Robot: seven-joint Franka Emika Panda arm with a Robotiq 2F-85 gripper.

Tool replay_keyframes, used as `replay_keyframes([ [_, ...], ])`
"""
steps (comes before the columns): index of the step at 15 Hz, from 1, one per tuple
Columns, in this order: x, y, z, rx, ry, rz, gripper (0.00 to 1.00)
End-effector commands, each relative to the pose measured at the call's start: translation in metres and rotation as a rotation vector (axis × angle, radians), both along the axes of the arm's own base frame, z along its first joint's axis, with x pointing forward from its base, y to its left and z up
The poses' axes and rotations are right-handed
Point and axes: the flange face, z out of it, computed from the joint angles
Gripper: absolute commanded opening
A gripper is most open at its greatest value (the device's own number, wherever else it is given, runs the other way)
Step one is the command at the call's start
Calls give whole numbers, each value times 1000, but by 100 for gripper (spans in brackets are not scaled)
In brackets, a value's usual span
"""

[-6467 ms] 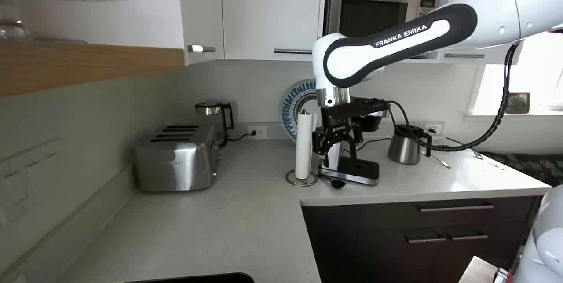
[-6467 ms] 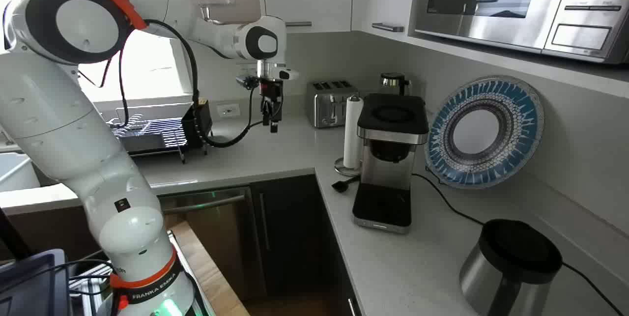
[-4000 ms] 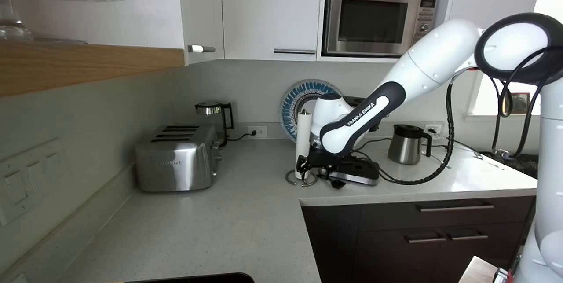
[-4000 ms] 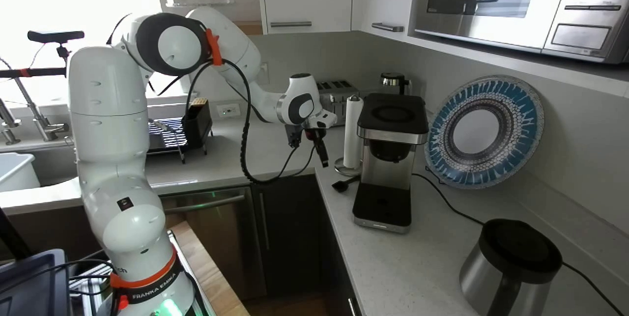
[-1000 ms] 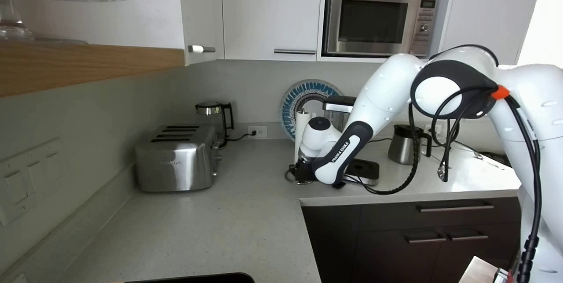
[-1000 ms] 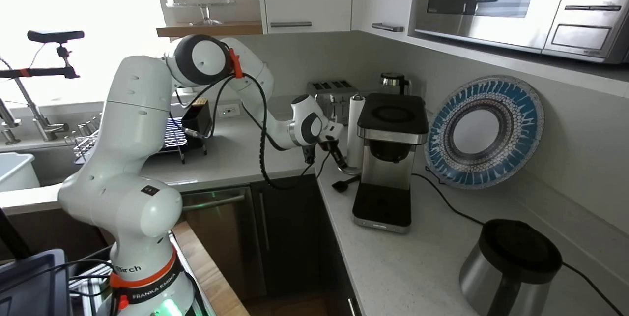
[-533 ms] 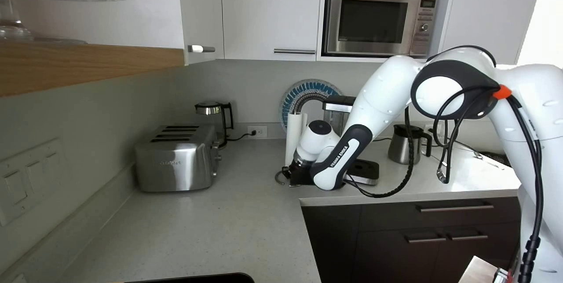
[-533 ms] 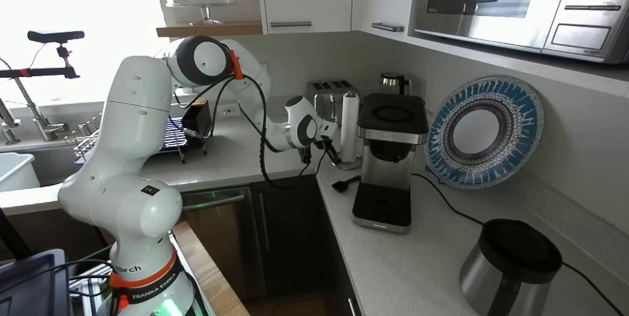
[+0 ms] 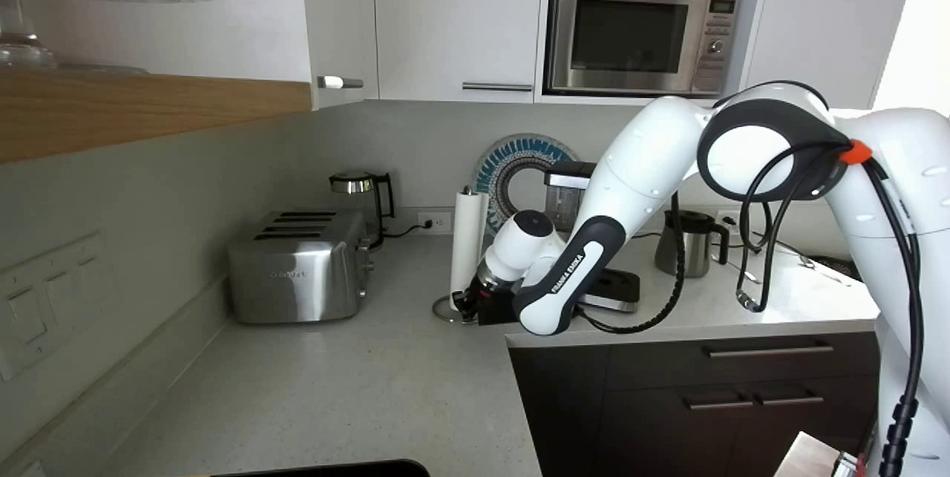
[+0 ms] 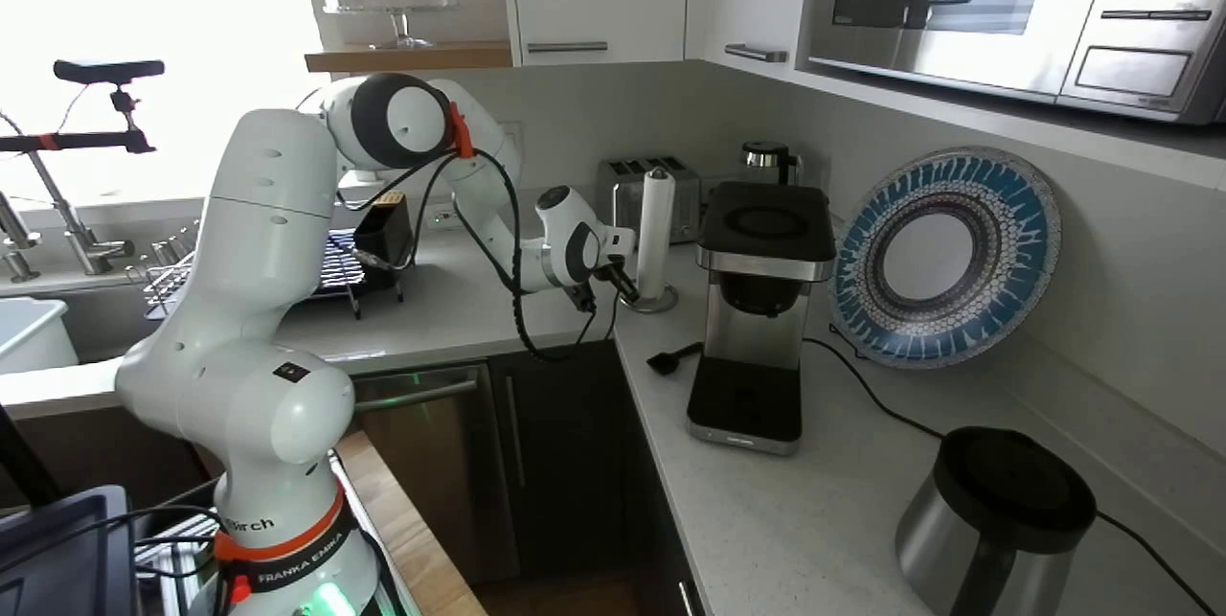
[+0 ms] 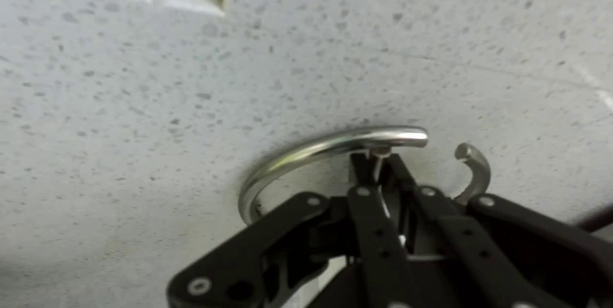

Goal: Move the roll of serviettes to the left

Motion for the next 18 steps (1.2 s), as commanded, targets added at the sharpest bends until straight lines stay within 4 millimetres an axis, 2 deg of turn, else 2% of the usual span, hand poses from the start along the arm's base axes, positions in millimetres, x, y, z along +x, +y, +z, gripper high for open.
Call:
replay_keyframes([
  [1, 4, 12, 19, -54, -38, 106, 3],
  [8, 22, 39, 42, -135, -121, 193, 3],
  [14, 23, 48, 31, -139, -100, 195, 3],
  [18, 23, 45, 17, -142, -73, 184, 3],
])
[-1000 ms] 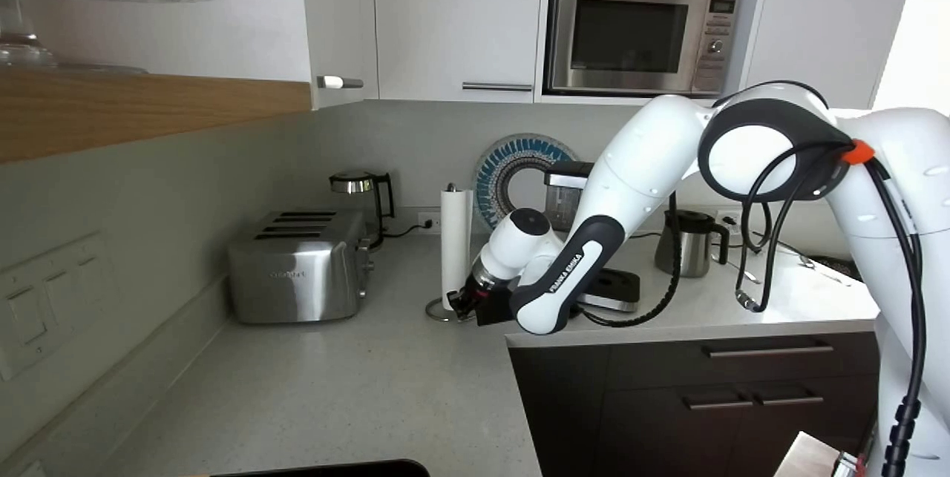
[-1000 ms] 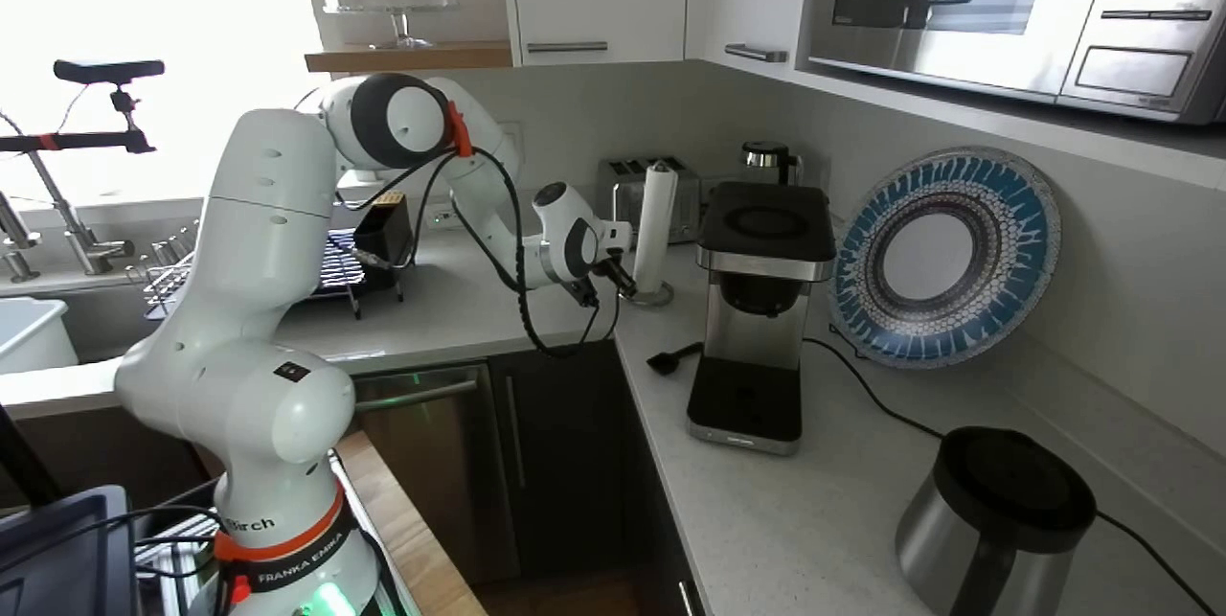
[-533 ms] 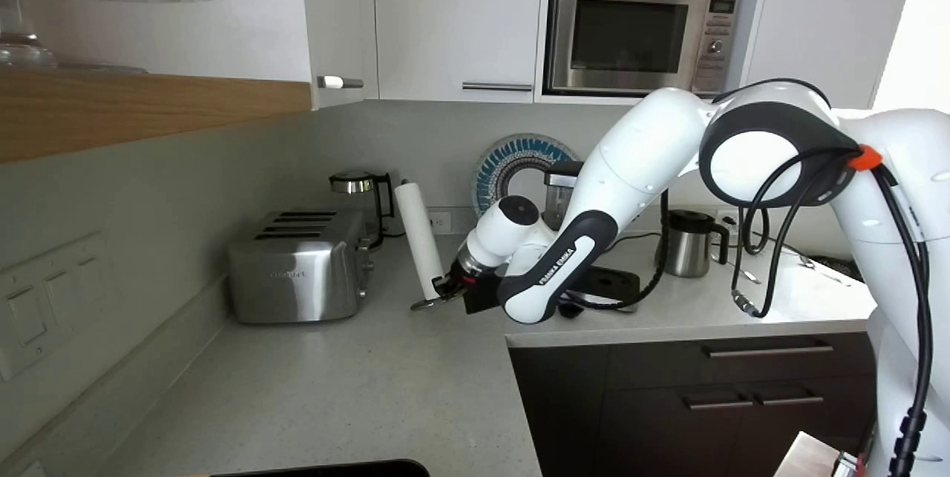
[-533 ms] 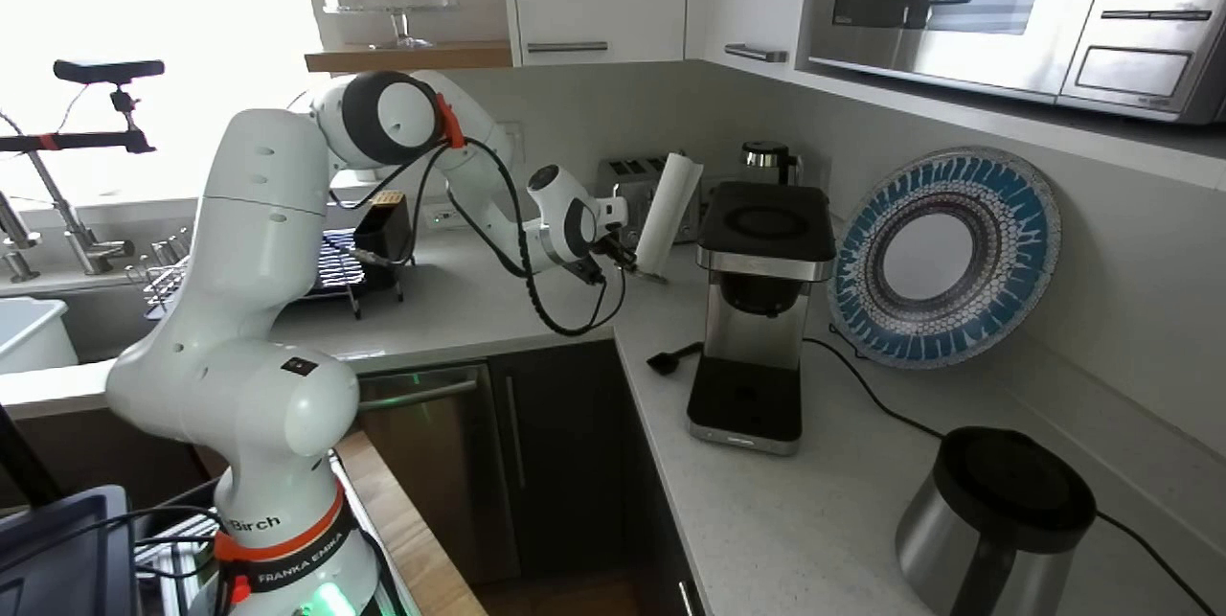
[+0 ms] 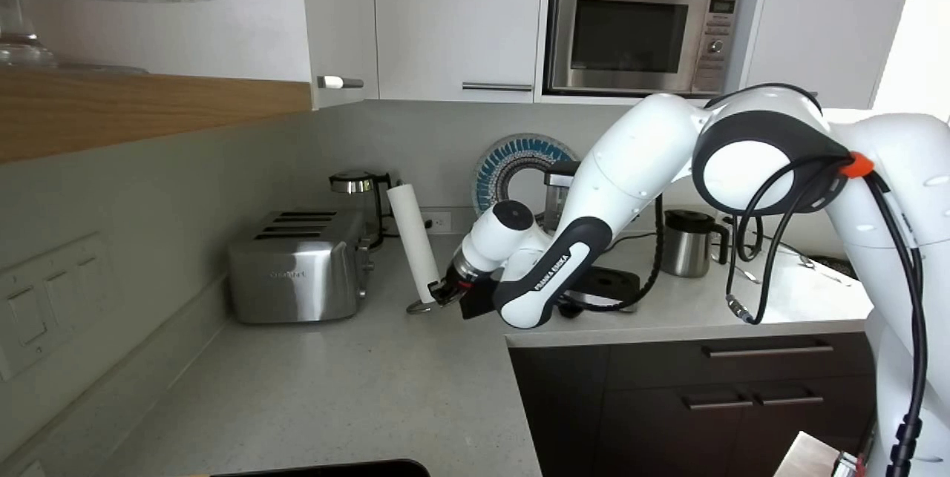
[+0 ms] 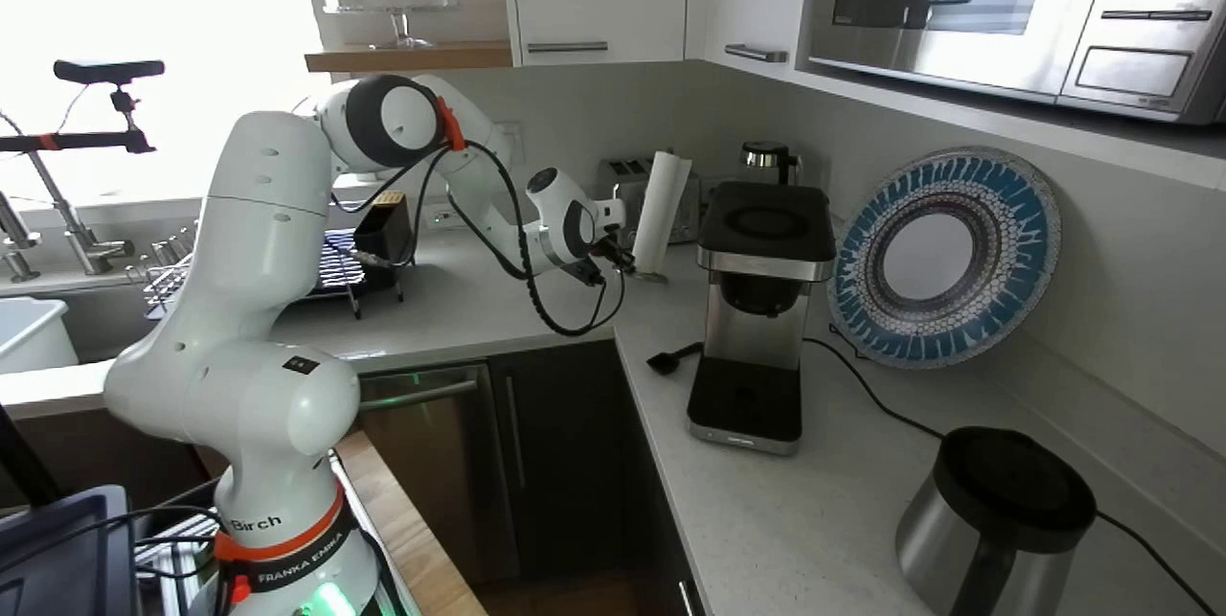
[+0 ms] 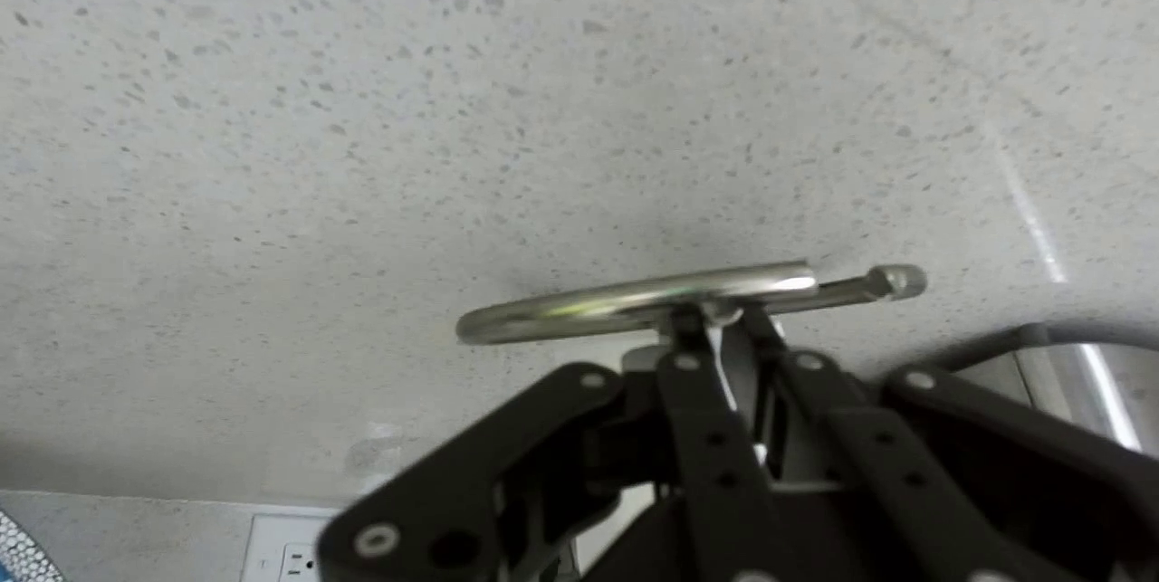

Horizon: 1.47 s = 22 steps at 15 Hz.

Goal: Move the roll of serviettes to the left

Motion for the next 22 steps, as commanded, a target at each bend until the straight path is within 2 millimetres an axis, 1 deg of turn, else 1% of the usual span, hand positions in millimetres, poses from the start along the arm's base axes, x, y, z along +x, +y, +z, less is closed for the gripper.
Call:
replay_keyframes([
  [1, 2, 0, -17, -14, 32, -9, 3],
  [6, 4, 4, -32, -4, 41, 0, 3],
  [10, 7, 8, -36, 15, 42, 14, 3],
  [14, 11, 24, -35, 46, 25, 71, 3],
  [18, 14, 42, -32, 36, 13, 140, 3],
  [21, 16, 51, -33, 27, 12, 168, 3],
  [22, 16, 52, -33, 22, 12, 175, 36],
])
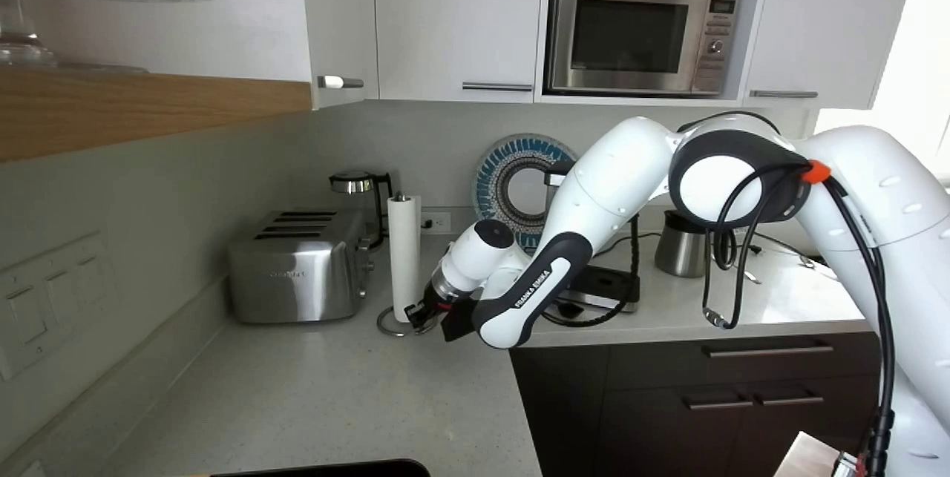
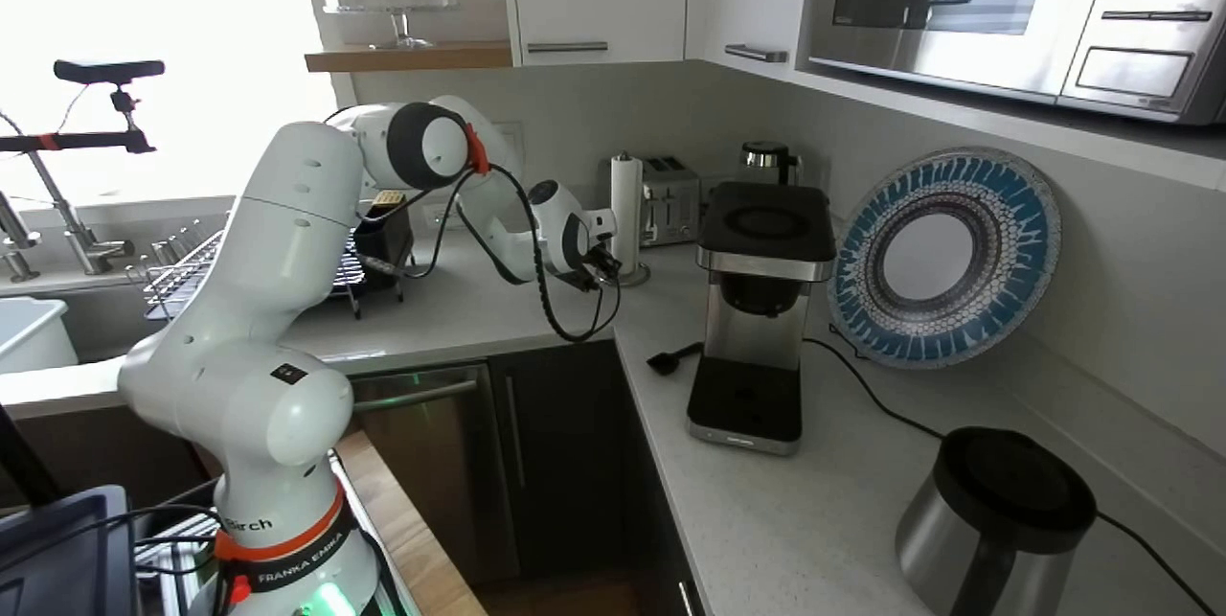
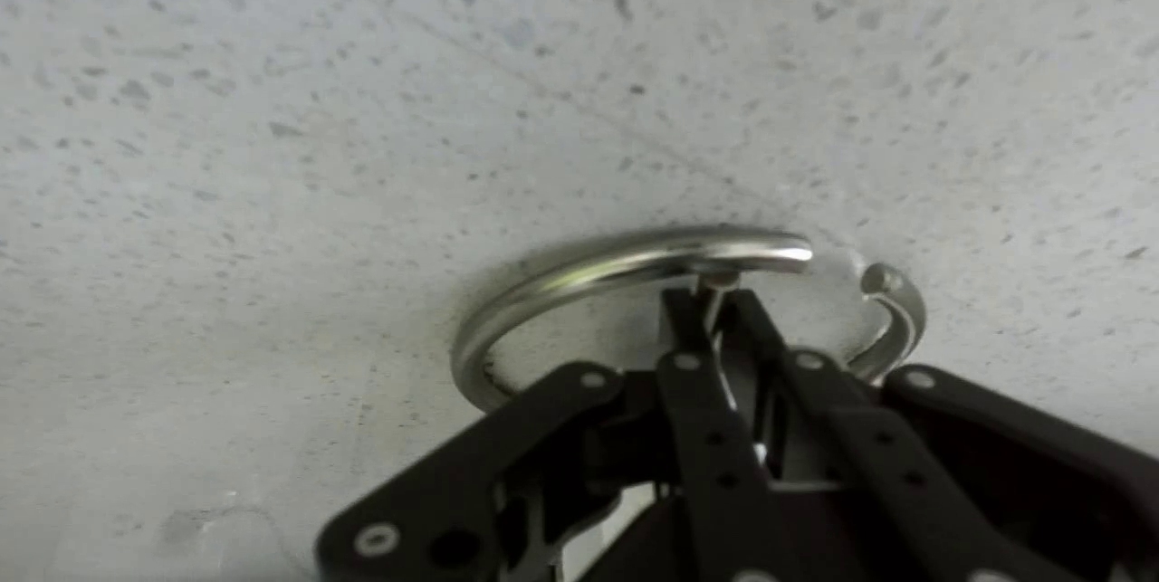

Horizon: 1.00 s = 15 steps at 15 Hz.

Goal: Move the roll of serviettes to the left

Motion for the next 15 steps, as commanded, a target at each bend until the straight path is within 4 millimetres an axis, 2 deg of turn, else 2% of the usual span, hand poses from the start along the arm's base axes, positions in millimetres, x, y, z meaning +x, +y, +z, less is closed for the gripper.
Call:
replay_keyframes([
  [1, 7, 6, 2, -5, -21, 40, 37],
  [3, 9, 7, 4, -10, -24, 47, 51],
  [4, 9, 6, 5, -15, -19, 47, 47],
  [6, 9, 4, 9, -21, -14, 43, 53],
  [7, 7, 2, 10, -26, -2, 41, 50],
  [8, 5, 0, 11, -31, 20, 28, 56],
  [10, 1, -3, 15, -45, 65, 9, 76],
  [11, -1, -4, 18, -50, 84, 1, 83],
  [13, -8, -6, 25, -52, 153, -5, 90],
  [14, -11, -8, 31, -59, 181, -13, 100],
  [15, -13, -10, 37, -67, 207, -21, 99],
])
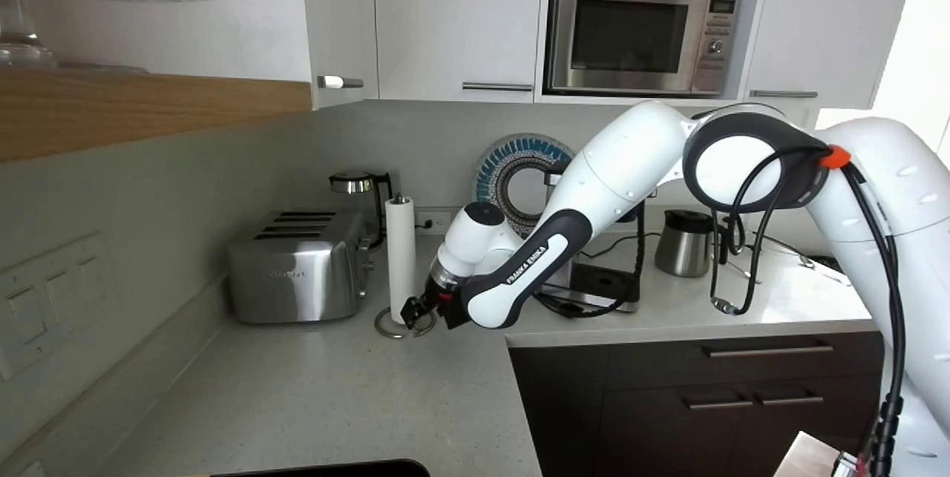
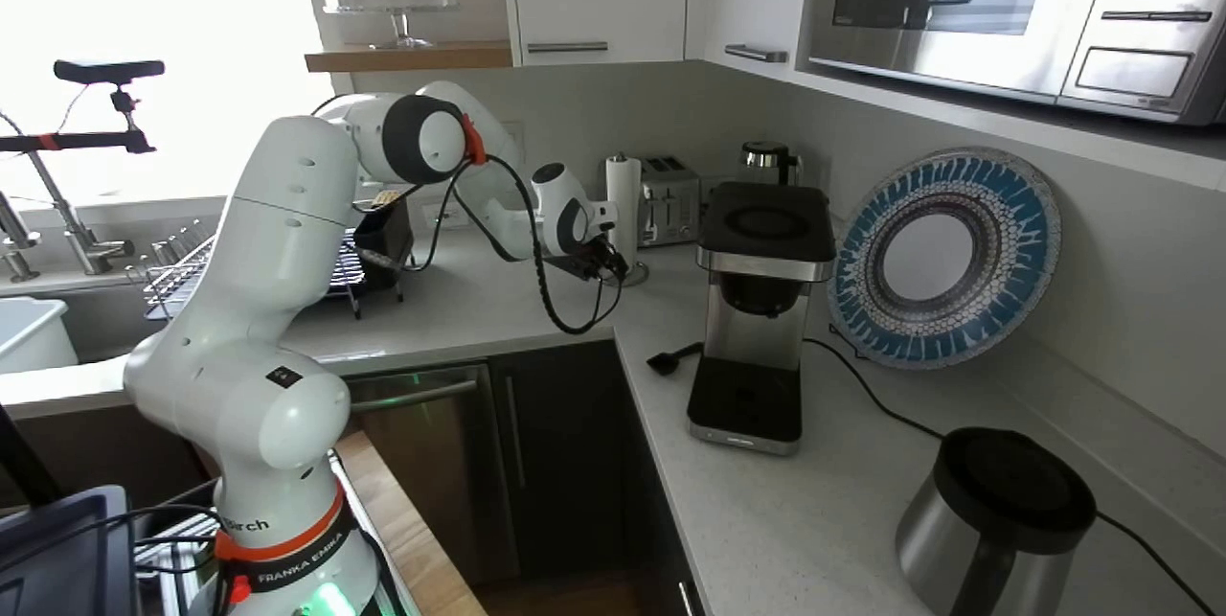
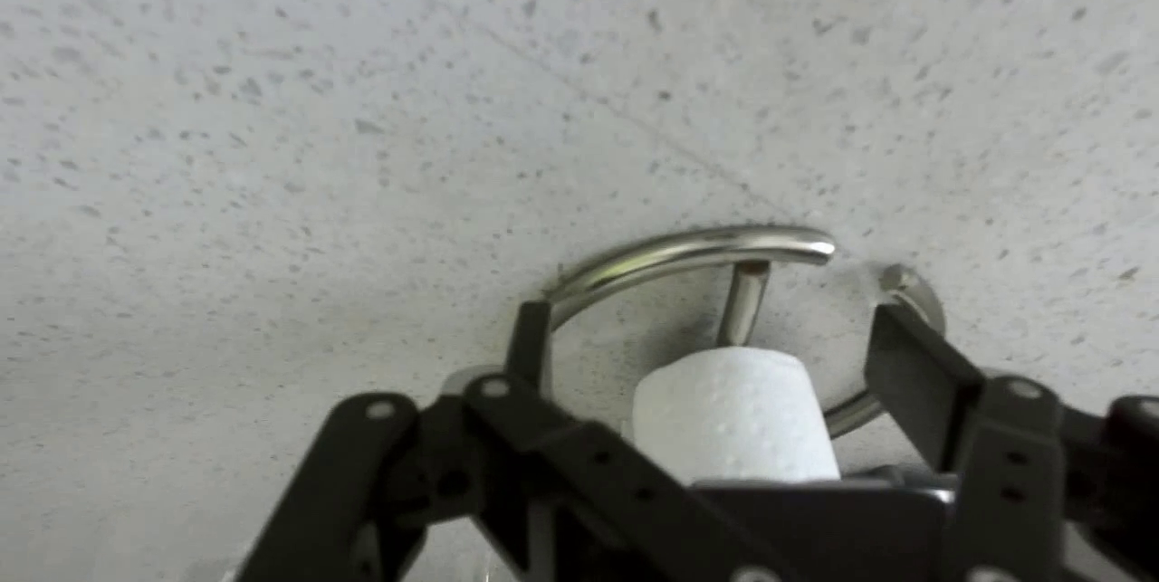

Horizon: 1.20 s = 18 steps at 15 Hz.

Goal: Move the roll of serviettes to the left

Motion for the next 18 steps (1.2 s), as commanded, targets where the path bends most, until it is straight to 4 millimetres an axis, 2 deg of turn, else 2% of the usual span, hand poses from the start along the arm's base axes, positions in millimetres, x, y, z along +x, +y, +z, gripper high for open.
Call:
replay_keyframes([
  [1, -20, -10, 23, -23, 113, -18, 98],
  [5, -41, -26, 53, -80, 301, -72, 100],
  [7, -56, -34, 68, -54, 410, -48, 100],
  [9, -70, -52, 82, -11, 512, -39, 100],
  [12, -85, -102, 102, 63, 595, -114, 100],
  [16, -97, -169, 127, 159, 623, -285, 100],
  [18, -100, -193, 139, 197, 616, -370, 100],
])
